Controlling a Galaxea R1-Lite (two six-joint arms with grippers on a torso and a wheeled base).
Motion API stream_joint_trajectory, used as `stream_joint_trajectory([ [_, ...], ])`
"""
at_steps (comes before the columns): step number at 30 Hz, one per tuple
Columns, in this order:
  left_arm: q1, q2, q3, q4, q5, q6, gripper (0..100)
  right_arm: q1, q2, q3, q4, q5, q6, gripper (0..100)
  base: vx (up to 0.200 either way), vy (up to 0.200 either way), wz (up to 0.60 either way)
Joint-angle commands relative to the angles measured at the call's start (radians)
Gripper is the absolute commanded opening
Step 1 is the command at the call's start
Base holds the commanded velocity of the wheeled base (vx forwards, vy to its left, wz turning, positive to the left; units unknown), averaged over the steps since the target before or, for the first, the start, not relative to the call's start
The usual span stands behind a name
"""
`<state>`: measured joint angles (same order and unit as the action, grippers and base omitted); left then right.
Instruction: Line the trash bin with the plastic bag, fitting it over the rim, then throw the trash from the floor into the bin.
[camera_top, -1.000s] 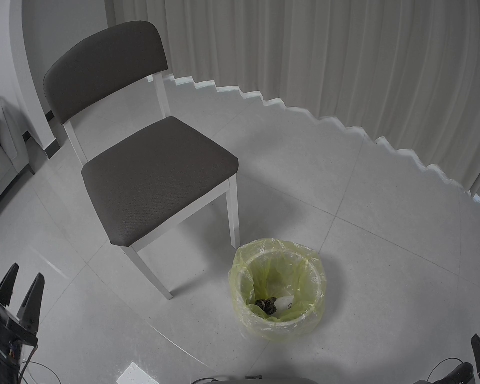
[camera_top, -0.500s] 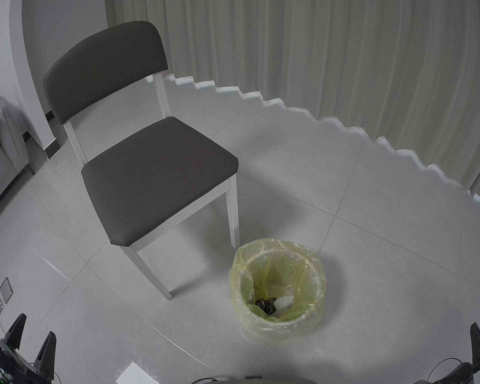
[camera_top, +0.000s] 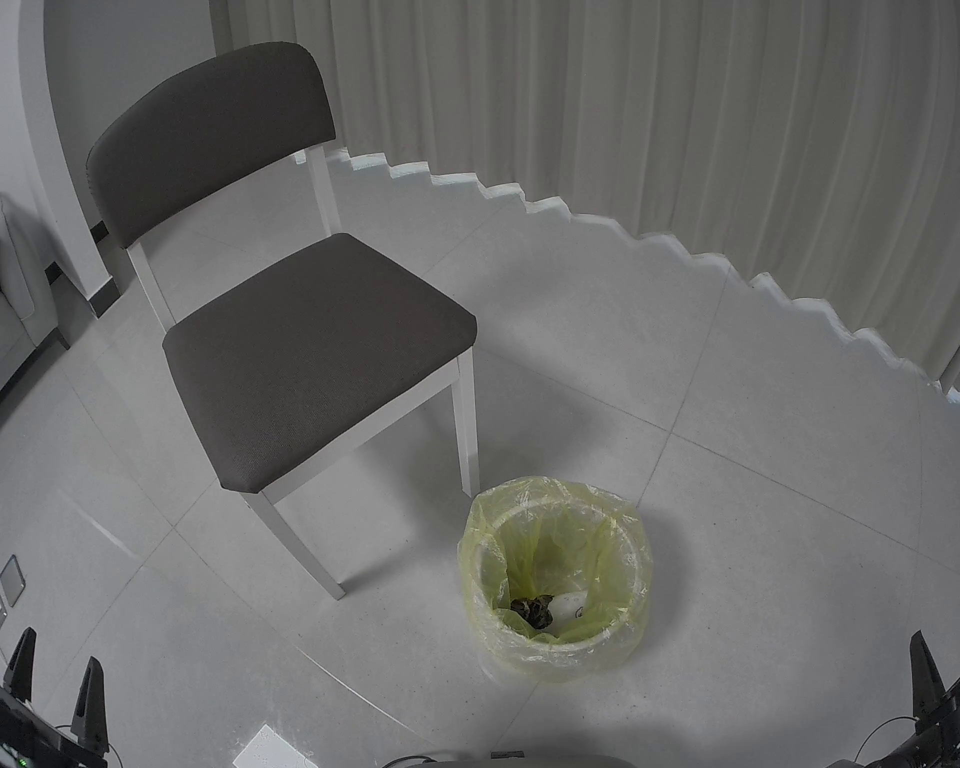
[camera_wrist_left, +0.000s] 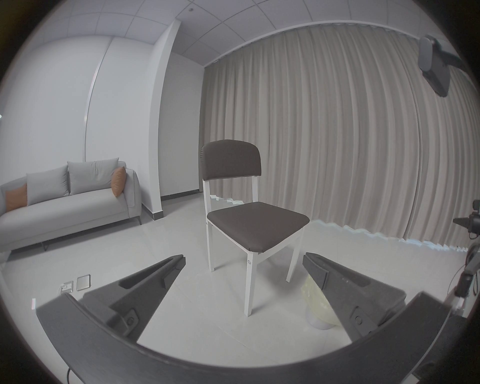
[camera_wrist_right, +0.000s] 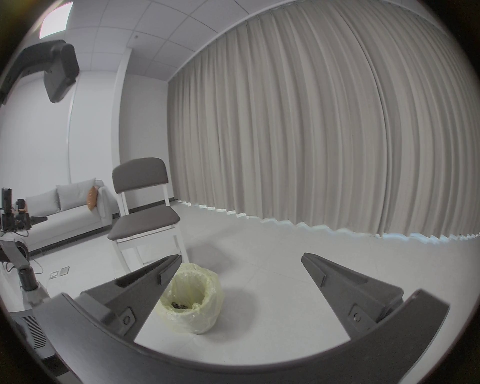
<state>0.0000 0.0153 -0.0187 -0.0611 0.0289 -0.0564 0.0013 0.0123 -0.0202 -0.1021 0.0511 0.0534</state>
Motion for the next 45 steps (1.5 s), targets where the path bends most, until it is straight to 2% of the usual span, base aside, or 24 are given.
stream_joint_trajectory([
  [1,0.002,-0.015,0.019,0.001,-0.009,0.016,100,0.0,-0.006,0.02,0.012,-0.022,-0.003,100,0.0,0.0,0.0],
  [6,0.002,-0.015,0.017,0.083,-0.006,0.032,100,0.0,-0.006,0.02,0.024,-0.025,0.011,100,0.0,0.0,0.0],
  [8,0.002,-0.015,0.019,0.073,-0.006,0.035,100,0.0,-0.006,0.02,0.024,-0.053,0.014,100,0.0,0.0,0.0],
  [13,0.002,-0.015,0.019,0.072,-0.007,0.036,100,-0.001,-0.006,0.02,0.022,-0.26,-0.001,100,0.0,0.0,0.0],
  [16,0.002,-0.015,0.019,0.07,-0.007,0.032,100,0.0,-0.006,0.02,0.024,-0.25,0.003,100,0.0,0.0,0.0],
  [20,0.002,-0.015,0.019,0.07,-0.007,0.041,100,0.0,-0.006,0.02,0.024,-0.186,0.013,100,0.0,0.0,0.0],
  [21,0.002,-0.015,0.019,0.072,-0.011,0.047,100,-0.001,-0.006,0.02,0.032,-0.154,-0.001,100,0.0,0.0,0.0],
  [23,0.002,-0.015,0.019,0.07,-0.011,0.052,100,0.0,-0.006,0.011,0.139,-0.103,-0.032,100,0.0,0.0,0.0],
  [27,0.002,-0.015,0.019,0.066,-0.012,0.05,100,0.0,-0.006,0.019,0.099,-0.062,-0.06,100,0.0,0.0,0.0],
  [31,0.002,-0.015,0.019,0.064,-0.012,0.05,100,0.0,-0.005,0.019,0.102,-0.074,-0.05,100,0.0,0.0,0.0],
  [34,0.002,-0.015,0.019,0.066,-0.012,0.05,100,0.0,-0.005,0.019,0.101,-0.123,-0.023,100,0.0,0.0,0.0],
  [45,0.002,-0.015,0.019,0.064,-0.012,0.05,100,0.0,-0.005,0.019,0.101,-0.122,-0.02,100,0.0,0.0,0.0],
])
